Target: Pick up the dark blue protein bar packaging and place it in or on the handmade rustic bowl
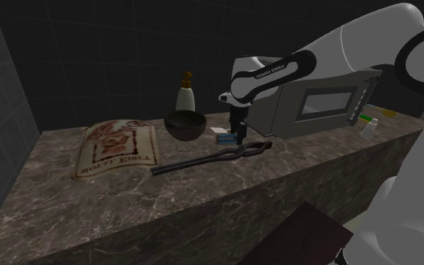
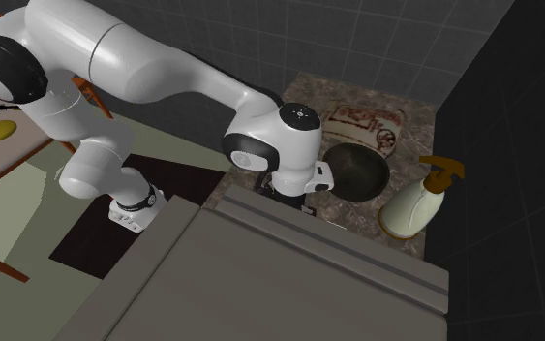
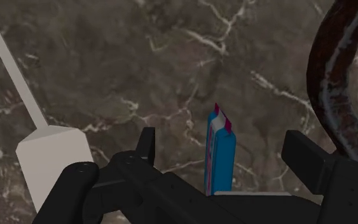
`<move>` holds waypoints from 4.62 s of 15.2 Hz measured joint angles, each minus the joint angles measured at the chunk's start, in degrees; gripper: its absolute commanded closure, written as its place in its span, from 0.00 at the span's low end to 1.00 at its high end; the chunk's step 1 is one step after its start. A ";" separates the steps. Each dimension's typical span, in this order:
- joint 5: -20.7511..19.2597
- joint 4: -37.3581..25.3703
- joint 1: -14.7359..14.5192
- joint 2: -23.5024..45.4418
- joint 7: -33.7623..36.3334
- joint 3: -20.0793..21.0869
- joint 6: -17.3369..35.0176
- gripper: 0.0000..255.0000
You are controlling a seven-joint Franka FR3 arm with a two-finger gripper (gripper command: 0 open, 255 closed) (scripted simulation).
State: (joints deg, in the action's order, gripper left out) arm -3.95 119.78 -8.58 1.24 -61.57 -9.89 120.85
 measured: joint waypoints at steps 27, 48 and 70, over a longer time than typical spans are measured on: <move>-0.13 -3.72 -0.03 -1.78 -0.24 0.02 -5.42 1.00; -0.11 -17.74 -0.27 -3.72 -0.80 0.30 -21.36 1.00; 3.45 -69.33 -4.63 32.22 7.77 4.37 -37.80 1.00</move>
State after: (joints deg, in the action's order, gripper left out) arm -0.50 50.44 -13.21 33.46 -53.79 -5.52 83.05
